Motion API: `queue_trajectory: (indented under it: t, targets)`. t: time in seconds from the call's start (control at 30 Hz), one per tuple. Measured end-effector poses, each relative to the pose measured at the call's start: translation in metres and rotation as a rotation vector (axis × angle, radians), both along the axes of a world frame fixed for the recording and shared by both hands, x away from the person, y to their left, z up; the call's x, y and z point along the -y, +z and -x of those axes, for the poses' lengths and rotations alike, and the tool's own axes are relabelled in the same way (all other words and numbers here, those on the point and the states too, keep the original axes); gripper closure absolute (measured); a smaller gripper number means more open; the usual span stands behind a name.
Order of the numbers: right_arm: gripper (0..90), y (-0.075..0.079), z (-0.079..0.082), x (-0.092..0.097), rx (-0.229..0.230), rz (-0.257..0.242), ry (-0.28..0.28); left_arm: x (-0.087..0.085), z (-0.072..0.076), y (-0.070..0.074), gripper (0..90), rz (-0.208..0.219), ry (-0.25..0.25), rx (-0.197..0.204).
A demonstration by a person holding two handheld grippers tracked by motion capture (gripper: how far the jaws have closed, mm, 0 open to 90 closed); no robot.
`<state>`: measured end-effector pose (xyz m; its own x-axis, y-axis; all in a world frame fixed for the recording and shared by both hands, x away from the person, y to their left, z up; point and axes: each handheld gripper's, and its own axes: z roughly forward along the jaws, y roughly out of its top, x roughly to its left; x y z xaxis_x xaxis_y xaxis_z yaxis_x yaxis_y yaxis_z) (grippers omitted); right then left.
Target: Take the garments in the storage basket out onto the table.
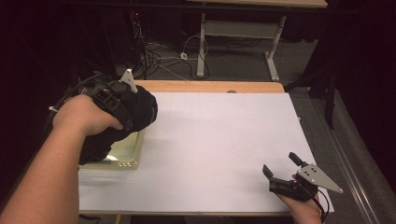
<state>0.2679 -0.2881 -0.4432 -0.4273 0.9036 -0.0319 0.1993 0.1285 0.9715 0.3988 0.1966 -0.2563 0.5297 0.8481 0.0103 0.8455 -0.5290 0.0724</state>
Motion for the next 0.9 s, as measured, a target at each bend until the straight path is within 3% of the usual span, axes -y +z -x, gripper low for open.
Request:
queue_trajectory:
  t: [0.33, 0.7, 0.9]
  targets:
    - [0.4, 0.002, 0.002, 0.001, 0.004, -0.008, 0.001, 0.040, -0.002, 0.002, 50.6, 0.013, -0.062, 0.000]
    - [0.4, 0.002, 0.001, 0.003, 0.007, -0.010, -0.001, 0.079, -0.004, -0.011, 50.5, 0.070, -0.130, 0.000]
    - [0.4, 0.002, 0.001, 0.002, 0.005, -0.011, 0.001, 0.099, -0.004, -0.015, 50.5, 0.112, -0.169, 0.025]
